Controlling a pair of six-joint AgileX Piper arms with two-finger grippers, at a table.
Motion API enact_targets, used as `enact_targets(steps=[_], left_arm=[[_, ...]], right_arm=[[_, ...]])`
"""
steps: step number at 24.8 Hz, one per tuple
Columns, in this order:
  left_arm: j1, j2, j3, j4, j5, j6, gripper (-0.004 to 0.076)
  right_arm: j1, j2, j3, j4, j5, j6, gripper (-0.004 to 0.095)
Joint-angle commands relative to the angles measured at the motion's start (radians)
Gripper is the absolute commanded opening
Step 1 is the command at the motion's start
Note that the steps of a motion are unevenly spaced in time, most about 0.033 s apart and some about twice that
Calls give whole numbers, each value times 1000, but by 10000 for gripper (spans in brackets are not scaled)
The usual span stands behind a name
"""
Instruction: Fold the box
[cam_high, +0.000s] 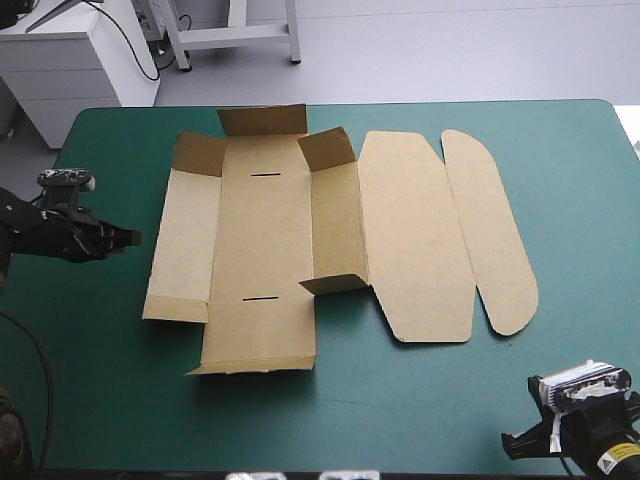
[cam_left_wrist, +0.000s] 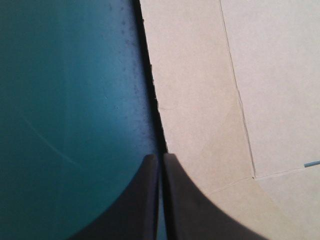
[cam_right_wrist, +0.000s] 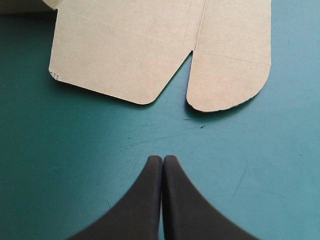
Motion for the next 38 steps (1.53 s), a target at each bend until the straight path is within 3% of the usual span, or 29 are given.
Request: enact_targets(steps=[1, 4, 13, 15, 17, 21, 25, 38], left_arm=[[87, 37, -31, -199, 50, 120, 18], [146, 120, -31, -335, 135, 221, 18], [156, 285, -31, -366, 150, 246, 18], [156, 295, -31, -368, 166, 246, 48], [156, 295, -31, -368, 177, 239, 132], [156, 295, -31, -375, 197, 239, 403], [156, 297, -31, -389, 218, 239, 531], [147, 428, -31, -510, 299, 212, 536]], right_arm=[[0, 14, -21, 7, -62, -6, -14], [0, 14, -21, 7, -62, -6, -14], [0, 14, -21, 7, -60, -6, -14], [0, 14, -21, 7, -60, -2, -14], [0, 14, -21, 7, -60, -2, -14], [0, 14, -21, 7, -60, 1, -14], [0, 14, -21, 7, -60, 1, -14], [0, 14, -21, 7, -60, 1, -14]])
